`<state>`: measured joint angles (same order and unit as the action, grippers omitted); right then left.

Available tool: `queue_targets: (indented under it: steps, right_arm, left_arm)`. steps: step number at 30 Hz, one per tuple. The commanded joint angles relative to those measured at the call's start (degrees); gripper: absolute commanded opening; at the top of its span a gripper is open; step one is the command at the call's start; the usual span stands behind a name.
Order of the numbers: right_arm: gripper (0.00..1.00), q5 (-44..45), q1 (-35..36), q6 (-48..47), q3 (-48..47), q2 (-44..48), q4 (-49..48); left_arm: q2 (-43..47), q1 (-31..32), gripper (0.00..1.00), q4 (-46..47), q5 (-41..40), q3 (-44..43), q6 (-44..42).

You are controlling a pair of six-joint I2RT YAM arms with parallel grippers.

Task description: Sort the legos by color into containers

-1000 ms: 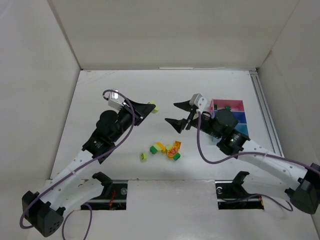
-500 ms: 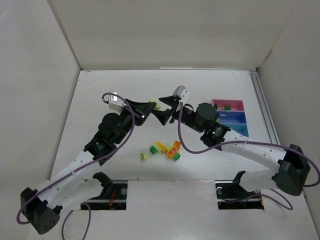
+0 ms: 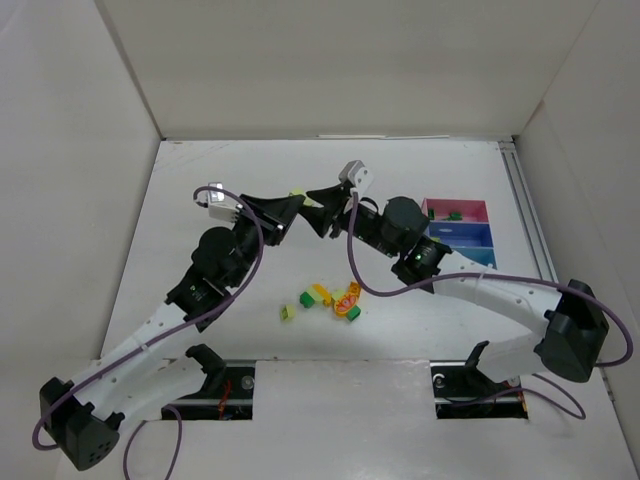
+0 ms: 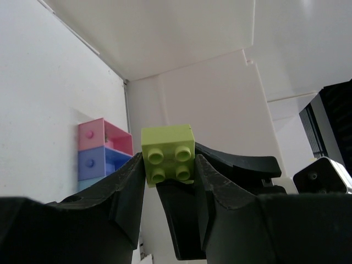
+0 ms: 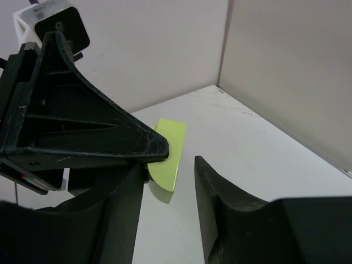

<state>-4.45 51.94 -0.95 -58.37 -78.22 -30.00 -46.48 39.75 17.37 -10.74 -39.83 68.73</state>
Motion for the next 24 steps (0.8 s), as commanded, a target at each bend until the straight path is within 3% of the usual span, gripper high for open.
queue_targets:
  steps: [1, 7, 8, 9, 11, 14, 16, 17, 22, 24]
  right_arm:
    - [0.46, -0.64, 0.26, 0.86, -3.59, -0.45, -2.43]
    - [0.13, -0.65, 0.26, 0.86, -4.12, -0.97, -1.91]
    - [0.09, -0.65, 0.26, 0.86, -4.12, -0.97, -1.91]
    - [0.03, -0.65, 0.26, 0.86, -4.12, -0.37, -1.12]
    - [0.01, -0.12, 0.26, 0.86, -4.12, 0.34, -0.32]
    - [0.00, 1.89, 0.26, 0.86, -4.12, 1.04, 1.86]
    - [0.00, 2.95, 0.26, 0.86, -4.12, 1.74, 2.74]
    - [0.00, 2.95, 0.26, 0.86, -4.12, 2.53, 2.75]
    - [0.00, 10.83, -0.87, -0.98, -2.98, 5.96, 11.17]
    - [0.00, 12.88, -3.85, -0.98, -1.23, 8.06, 18.09]
  left_arm:
    - [1.65, 0.77, 0.16, 3.46, 1.78, 0.37, 0.18]
    - [1.65, 0.77, 0.21, 4.70, 2.31, 0.90, -0.35]
    - [1.65, 0.77, 0.27, 4.70, 2.31, 0.90, -0.35]
    - [1.65, 0.77, 0.44, 4.70, 2.31, 0.90, -0.87]
    - [2.18, 0.77, 0.55, 4.70, 2.31, 0.90, -0.88]
    - [2.18, 0.77, 0.82, 4.17, 2.31, 1.43, -0.88]
    - [2.71, 0.77, 0.87, 4.17, 1.78, 1.43, -1.49]
    - [2.71, 0.77, 0.98, 2.51, 1.78, 1.43, -1.49]
    - [3.24, 0.77, 1.00, -5.83, -2.95, -2.25, -6.13]
    - [2.37, 0.77, 1.00, -16.85, -5.85, -6.73, -8.16]
